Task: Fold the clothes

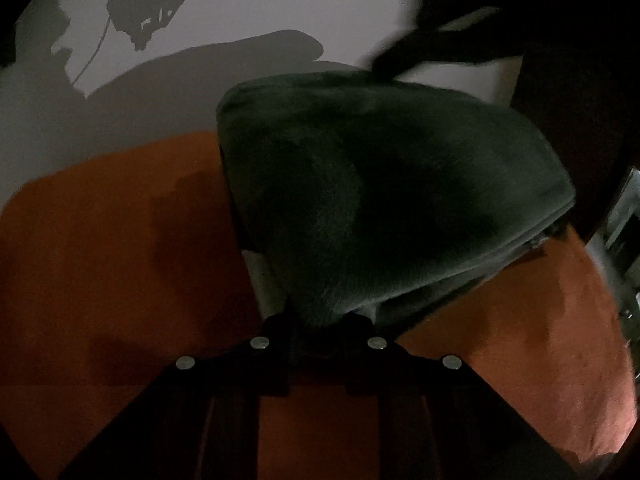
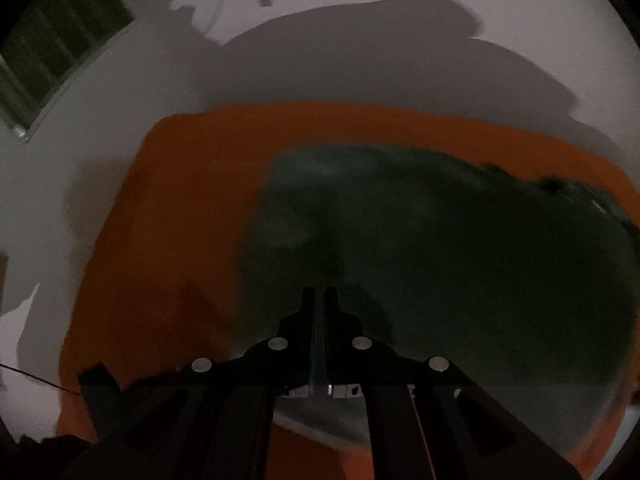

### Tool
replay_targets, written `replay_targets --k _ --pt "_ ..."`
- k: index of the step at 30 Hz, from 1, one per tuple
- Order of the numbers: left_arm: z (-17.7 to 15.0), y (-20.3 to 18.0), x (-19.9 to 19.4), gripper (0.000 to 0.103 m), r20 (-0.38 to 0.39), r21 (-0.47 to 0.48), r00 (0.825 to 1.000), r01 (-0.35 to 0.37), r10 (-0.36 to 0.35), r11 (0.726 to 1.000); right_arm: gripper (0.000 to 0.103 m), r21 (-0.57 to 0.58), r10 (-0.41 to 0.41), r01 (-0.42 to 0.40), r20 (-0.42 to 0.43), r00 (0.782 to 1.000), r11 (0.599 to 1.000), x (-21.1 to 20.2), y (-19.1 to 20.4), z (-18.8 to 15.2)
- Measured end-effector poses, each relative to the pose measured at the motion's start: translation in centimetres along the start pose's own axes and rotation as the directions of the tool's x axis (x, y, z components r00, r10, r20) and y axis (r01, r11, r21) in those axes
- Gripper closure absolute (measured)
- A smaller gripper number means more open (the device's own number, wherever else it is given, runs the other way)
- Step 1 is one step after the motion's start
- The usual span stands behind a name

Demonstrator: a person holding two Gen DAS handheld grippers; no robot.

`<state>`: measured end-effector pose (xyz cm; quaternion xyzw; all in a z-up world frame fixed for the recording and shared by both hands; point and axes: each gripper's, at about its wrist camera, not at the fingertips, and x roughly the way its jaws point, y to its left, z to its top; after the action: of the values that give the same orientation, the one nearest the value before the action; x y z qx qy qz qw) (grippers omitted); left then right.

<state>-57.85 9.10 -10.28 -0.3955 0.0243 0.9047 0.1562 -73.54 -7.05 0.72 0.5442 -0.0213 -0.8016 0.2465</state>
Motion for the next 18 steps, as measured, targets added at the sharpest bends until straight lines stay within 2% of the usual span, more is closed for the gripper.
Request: replay_targets --k 3,6,10,12,15,18 --pt "0.3 0.1 -0.6 0.087 0.004 -0.026 1.000 0.016 -0.016 1.000 0.101 -0.082 0.071 -0.078 -0.087 0.994 0.994 4.3 2.1 3.3" --pt "0.6 0.1 -0.6 0.087 0.000 -0.042 1.000 0.012 -0.012 0.999 0.103 -0.141 -0.005 -0.017 -0.153 0.988 0.990 8.4 2.6 5.7" --pt "1.2 0.5 -0.8 0.087 -0.002 -0.081 1.000 0.026 -0.026 0.996 0.103 -0.037 -0.011 0.008 -0.080 0.997 0.999 7.5 1.2 7.1" --pt "1.1 0.4 -1.1 0.087 -0.008 -0.081 0.999 0.038 -0.039 0.996 0.101 -0.074 -0.005 0.004 -0.014 1.000 0.997 5.7 1.7 6.9" --pt "0.9 0.0 -0.7 0.087 -0.025 -0.070 0.999 0.031 -0.033 0.997 0.101 -0.093 0.046 -0.049 -0.040 0.998 0.994 6.4 2.1 7.9" --pt "1.8 0.0 0.1 0.087 -0.042 -0.089 0.999 0.023 -0.027 0.996 0.101 -0.045 -0.049 0.046 -0.067 0.997 0.998 9.1 0.5 11.1"
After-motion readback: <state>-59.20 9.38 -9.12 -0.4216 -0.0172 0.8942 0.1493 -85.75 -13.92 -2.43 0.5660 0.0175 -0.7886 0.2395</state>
